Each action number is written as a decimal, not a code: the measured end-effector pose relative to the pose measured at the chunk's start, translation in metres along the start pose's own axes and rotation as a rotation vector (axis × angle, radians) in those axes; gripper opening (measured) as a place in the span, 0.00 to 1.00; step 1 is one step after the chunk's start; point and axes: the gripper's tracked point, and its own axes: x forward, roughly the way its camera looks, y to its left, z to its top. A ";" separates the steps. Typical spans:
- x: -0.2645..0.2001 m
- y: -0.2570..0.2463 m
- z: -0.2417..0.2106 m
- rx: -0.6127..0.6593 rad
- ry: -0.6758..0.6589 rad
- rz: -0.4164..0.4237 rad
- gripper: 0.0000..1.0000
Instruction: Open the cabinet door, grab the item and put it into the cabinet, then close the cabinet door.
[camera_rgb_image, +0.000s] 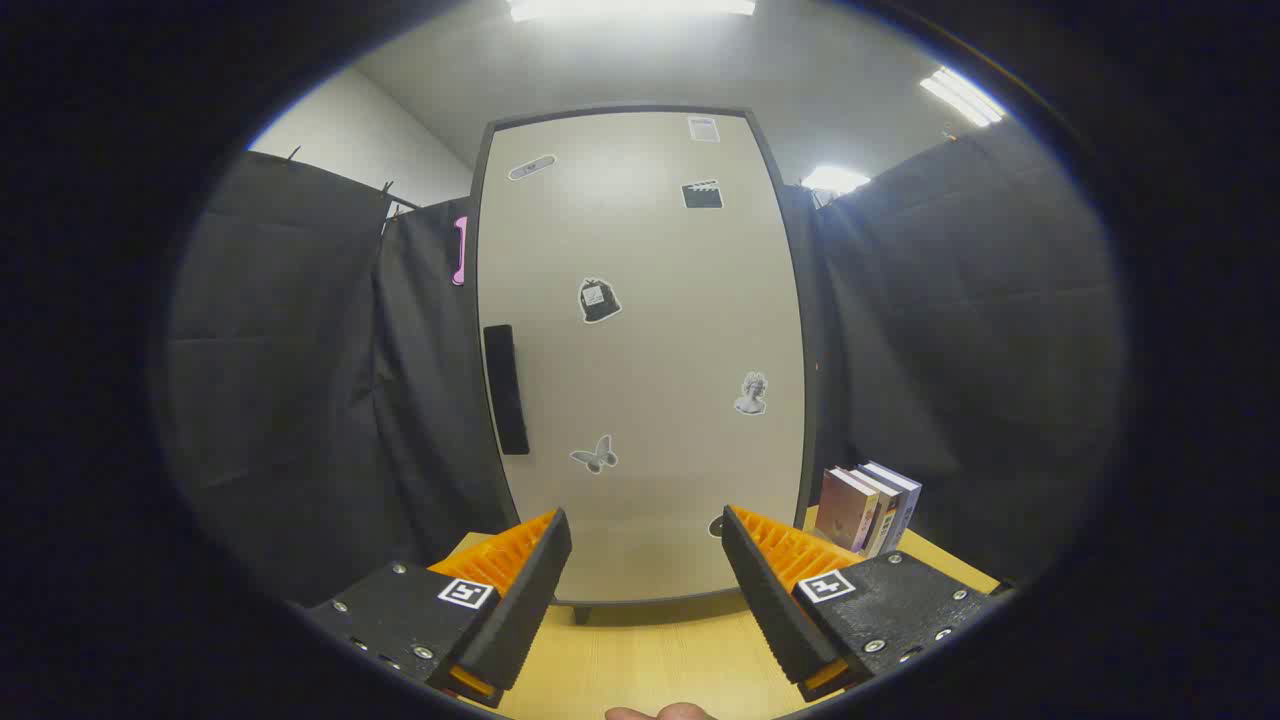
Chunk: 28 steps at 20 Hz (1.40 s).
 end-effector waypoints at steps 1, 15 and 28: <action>-0.001 0.002 0.001 0.000 -0.003 -0.001 0.94; 0.012 0.001 0.009 -0.027 -0.011 0.001 0.95; 0.017 -0.005 0.008 -0.021 0.000 -0.007 0.95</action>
